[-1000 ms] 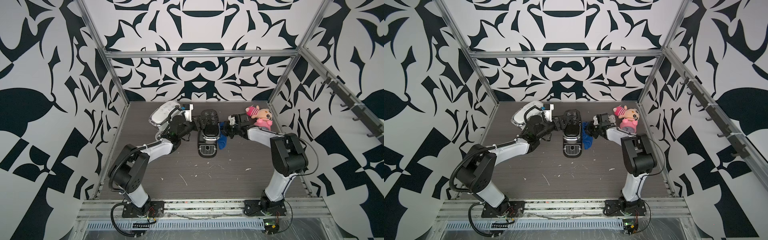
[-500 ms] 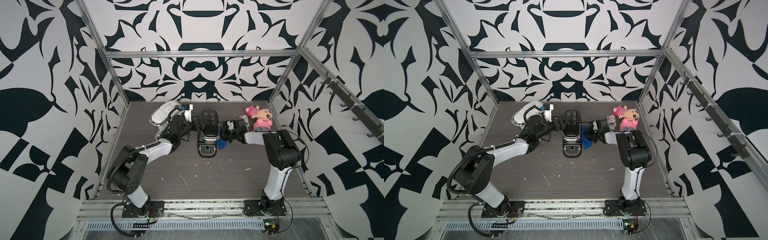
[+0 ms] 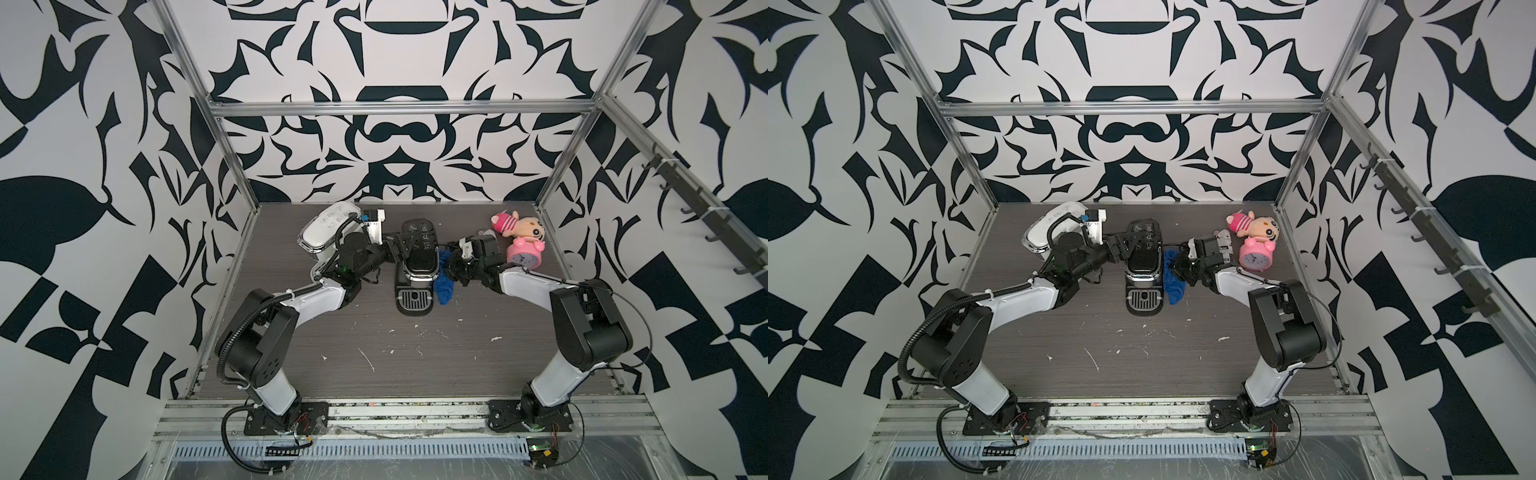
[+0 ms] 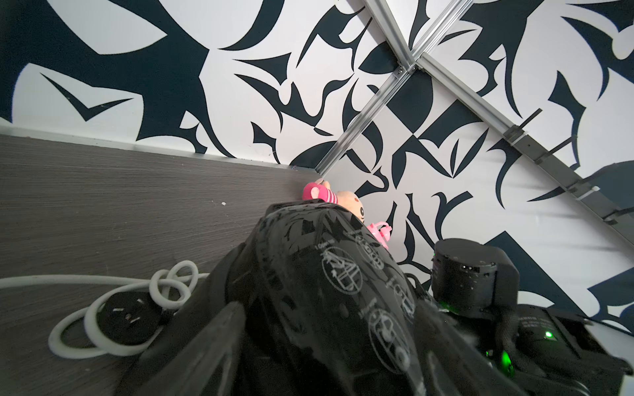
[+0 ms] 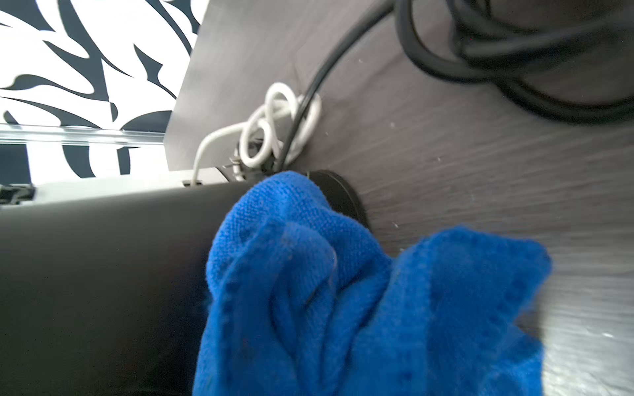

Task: Wipe the surface of a coffee machine
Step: Wipe the dirt from the surface of the coffee machine.

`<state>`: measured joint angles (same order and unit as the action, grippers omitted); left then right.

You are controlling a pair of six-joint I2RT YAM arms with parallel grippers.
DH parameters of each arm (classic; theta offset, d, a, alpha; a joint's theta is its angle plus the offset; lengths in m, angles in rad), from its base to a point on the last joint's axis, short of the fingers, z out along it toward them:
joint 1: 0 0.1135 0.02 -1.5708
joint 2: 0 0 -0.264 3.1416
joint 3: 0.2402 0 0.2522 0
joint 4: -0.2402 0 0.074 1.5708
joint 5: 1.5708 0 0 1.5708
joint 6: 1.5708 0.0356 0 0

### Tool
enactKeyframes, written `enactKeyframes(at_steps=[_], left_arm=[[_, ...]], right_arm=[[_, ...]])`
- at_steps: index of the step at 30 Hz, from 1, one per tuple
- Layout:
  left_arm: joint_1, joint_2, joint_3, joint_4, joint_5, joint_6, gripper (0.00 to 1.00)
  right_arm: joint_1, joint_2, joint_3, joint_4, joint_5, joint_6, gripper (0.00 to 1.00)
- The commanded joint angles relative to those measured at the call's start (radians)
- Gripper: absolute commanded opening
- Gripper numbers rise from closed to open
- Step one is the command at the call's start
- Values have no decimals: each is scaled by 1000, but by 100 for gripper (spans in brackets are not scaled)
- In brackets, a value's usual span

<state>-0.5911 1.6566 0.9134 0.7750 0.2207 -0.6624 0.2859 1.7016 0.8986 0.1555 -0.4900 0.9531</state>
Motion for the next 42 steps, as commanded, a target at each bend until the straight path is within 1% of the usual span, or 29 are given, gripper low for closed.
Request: enactKeyframes(at_steps=[1, 4, 7, 12, 24, 31, 36, 38, 42], left_arm=[[-4, 42, -56, -85, -1, 18, 80], [-4, 42, -55, -88, 4, 20, 80], [-4, 42, -54, -95, 9, 24, 80], [-5, 55, -52, -86, 17, 17, 80], [-4, 70, -44, -76, 28, 7, 80], [-3, 67, -40, -80, 26, 11, 80], [-3, 71, -35, -86, 30, 14, 80], [-3, 73, -33, -87, 30, 14, 80], [-3, 73, -31, -90, 28, 11, 80]], right_arm=[[64, 79, -56, 35, -133, -9, 0], [64, 133, -85, 103, -145, 25, 0], [66, 137, -79, 121, -150, 38, 0], [75, 102, -37, 31, -117, -11, 0], [81, 51, -26, -7, -103, -25, 0], [82, 47, -23, -14, -110, -24, 0], [82, 17, -22, -10, -96, -21, 0], [82, 1, -7, 6, -109, -11, 0], [82, -80, 25, 2, -86, 1, 0]])
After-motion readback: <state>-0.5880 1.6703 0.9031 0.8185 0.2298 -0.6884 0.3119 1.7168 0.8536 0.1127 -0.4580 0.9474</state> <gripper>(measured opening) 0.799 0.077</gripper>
